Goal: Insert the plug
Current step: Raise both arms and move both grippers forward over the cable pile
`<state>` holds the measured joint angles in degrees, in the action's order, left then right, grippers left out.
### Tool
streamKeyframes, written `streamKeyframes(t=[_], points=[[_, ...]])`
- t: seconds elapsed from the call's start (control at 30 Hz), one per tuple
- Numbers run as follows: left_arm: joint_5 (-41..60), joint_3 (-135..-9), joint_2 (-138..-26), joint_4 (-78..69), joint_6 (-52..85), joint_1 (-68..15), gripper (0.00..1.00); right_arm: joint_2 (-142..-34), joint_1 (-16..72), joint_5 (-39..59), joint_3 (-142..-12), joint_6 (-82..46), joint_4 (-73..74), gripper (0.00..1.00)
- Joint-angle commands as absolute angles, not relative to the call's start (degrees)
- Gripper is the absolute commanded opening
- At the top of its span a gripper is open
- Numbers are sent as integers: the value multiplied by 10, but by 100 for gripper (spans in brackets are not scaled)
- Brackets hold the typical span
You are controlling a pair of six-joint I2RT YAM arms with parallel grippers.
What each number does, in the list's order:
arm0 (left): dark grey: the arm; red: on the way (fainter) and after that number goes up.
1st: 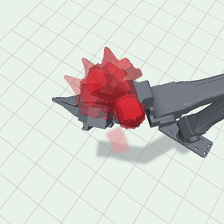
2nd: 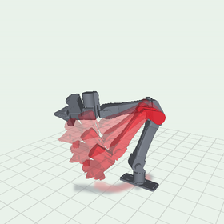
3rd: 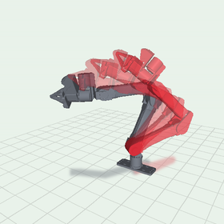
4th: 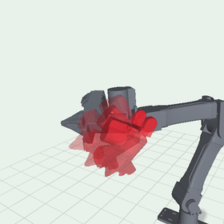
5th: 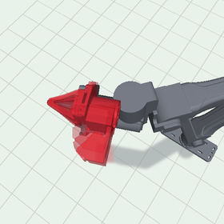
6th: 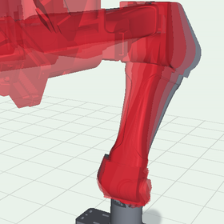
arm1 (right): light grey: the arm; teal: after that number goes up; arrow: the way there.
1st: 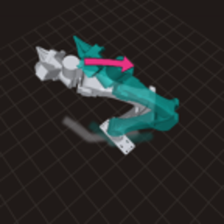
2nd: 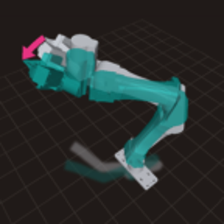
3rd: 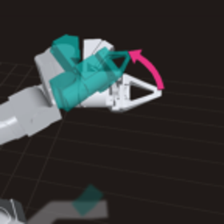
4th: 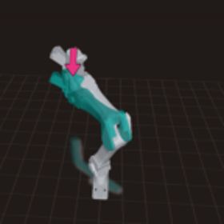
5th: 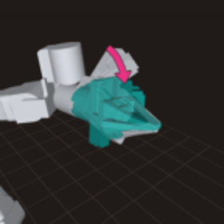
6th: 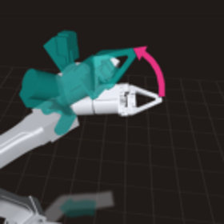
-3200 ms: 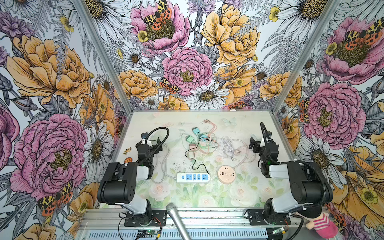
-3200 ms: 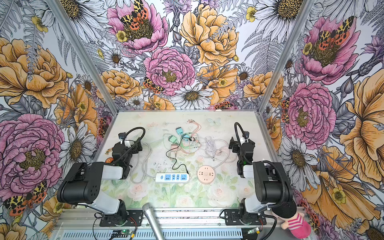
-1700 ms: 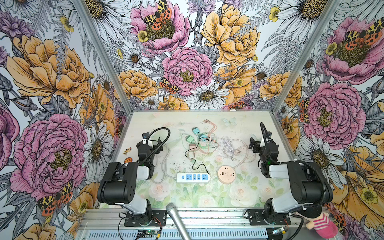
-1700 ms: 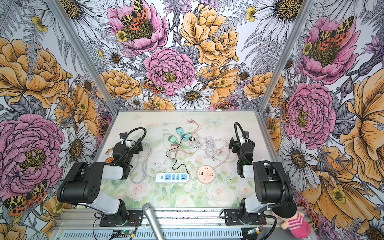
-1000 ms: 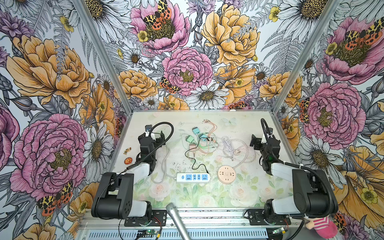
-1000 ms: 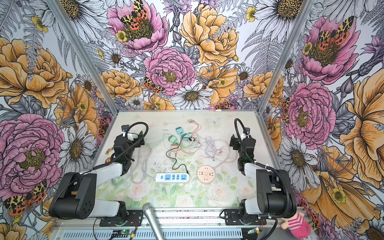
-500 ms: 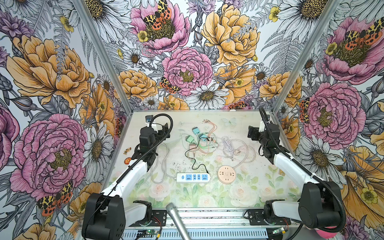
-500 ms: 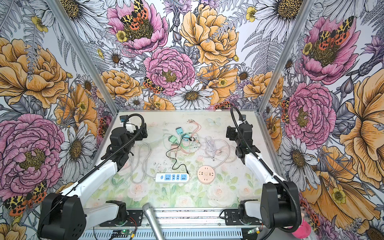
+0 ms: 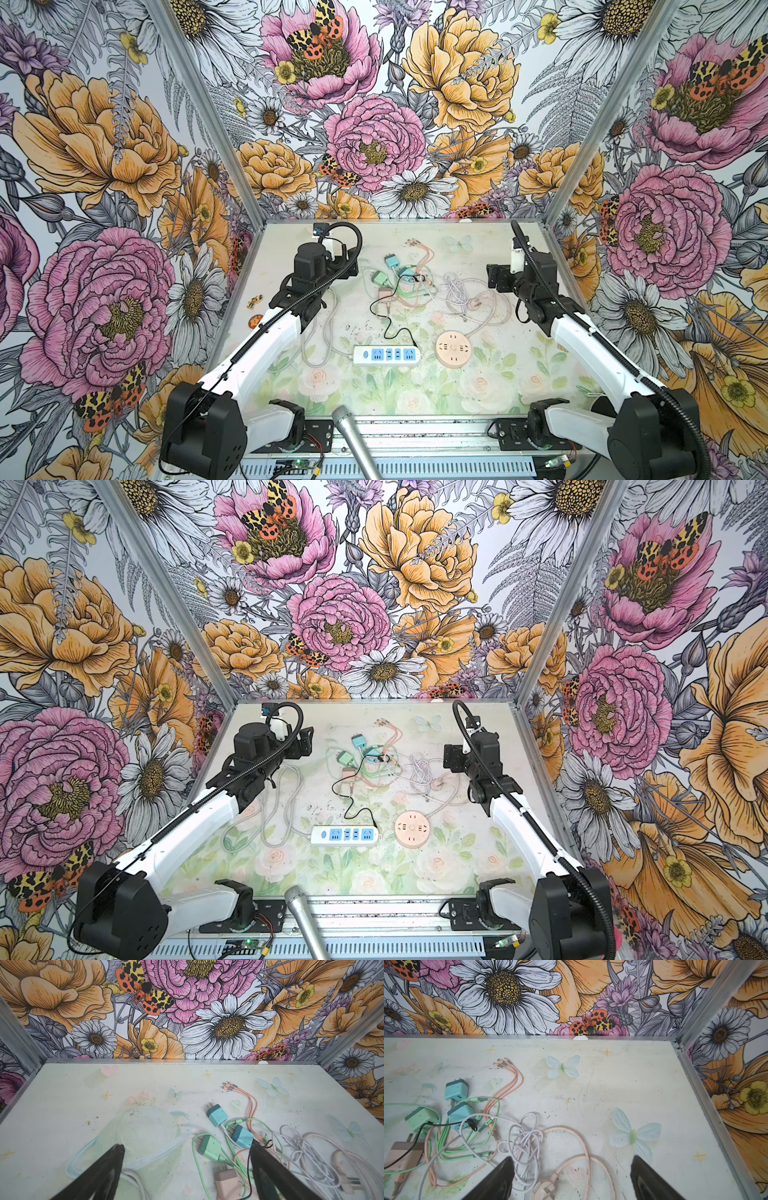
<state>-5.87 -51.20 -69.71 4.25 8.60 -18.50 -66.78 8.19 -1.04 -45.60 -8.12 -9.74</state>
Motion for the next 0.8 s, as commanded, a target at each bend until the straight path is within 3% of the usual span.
streamKeyframes(t=[0.0,0.27,0.77], points=[[-59,-517,-702,58,110,-204,99,-642,93,9,-465,-93,-120,88],[-32,-474,-699,6,149,-225,97,-638,127,30,-466,-122,-129,85],[-45,-429,-694,59,173,-265,91,-667,225,20,-503,-120,-180,85]])
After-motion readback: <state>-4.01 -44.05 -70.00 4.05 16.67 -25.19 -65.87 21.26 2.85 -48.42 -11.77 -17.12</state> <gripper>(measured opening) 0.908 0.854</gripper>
